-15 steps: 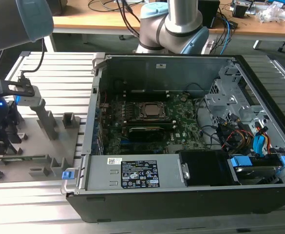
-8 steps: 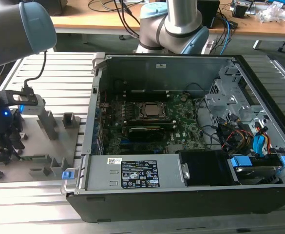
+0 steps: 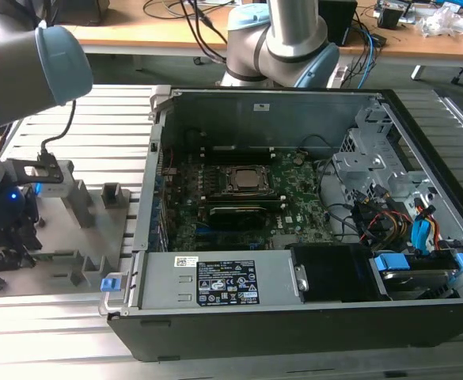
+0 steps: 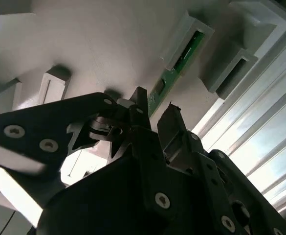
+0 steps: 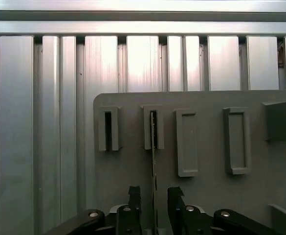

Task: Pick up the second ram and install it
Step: 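Pick up the second ram and move it above second insertion slot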

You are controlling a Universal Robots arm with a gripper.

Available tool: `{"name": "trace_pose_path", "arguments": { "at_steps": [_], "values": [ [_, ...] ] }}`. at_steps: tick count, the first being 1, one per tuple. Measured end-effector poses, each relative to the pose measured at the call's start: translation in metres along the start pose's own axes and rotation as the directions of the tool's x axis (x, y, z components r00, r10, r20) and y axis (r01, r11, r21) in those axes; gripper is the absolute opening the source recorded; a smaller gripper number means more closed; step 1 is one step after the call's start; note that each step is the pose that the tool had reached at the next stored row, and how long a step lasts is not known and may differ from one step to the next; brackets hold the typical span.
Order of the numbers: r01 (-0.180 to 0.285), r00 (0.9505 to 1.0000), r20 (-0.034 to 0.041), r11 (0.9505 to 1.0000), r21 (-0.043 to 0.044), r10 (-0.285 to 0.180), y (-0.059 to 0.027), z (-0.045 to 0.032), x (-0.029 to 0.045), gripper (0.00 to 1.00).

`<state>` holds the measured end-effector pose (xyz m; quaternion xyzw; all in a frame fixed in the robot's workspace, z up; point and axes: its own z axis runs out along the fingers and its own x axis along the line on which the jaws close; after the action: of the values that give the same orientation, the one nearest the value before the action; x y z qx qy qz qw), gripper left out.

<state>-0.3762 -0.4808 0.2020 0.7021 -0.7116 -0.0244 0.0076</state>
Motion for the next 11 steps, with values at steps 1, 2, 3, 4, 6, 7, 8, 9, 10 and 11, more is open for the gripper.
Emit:
{"name": "trace_pose_path", "arguments": {
  "at_steps": [1,2,3,4,6,7,8,9,10,11],
  "values": [
    [0.0,1.0,0.0002,1.0,0.0001,0.0,0.0,0.0002,0.0,0.36],
    [0.0,1.0,0.0005,1.0,0.0001,0.0,0.0,0.0003,0.0,0.28],
    [0.0,1.0,0.0004,1.0,0.0,0.0,0.0,0.0003,0.0,0.16],
    [0.0,1.0,0.0006,1.0,0.0001,0.0,0.0,0.0004,0.0,0.13],
    [0.0,1.0,0.0007,1.0,0.0,0.0,0.0,0.0005,0.0,0.13],
    [0.0,1.0,0.0008,1.0,0.0001,0.0,0.0,0.0006,0.0,0.13],
    [0.0,1.0,0.0009,1.0,0.0,0.0,0.0,0.0006,0.0,0.13],
    [0.0,1.0,0.001,1.0,0.0,0.0,0.0,0.0006,0.0,0.13],
    [0.0,1.0,0.001,1.0,0.0001,0.0,0.0,0.0007,0.0,0.13],
    [0.0,1.0,0.0011,1.0,0.0001,0.0,0.0,0.0007,0.0,0.13]
  ]
}}
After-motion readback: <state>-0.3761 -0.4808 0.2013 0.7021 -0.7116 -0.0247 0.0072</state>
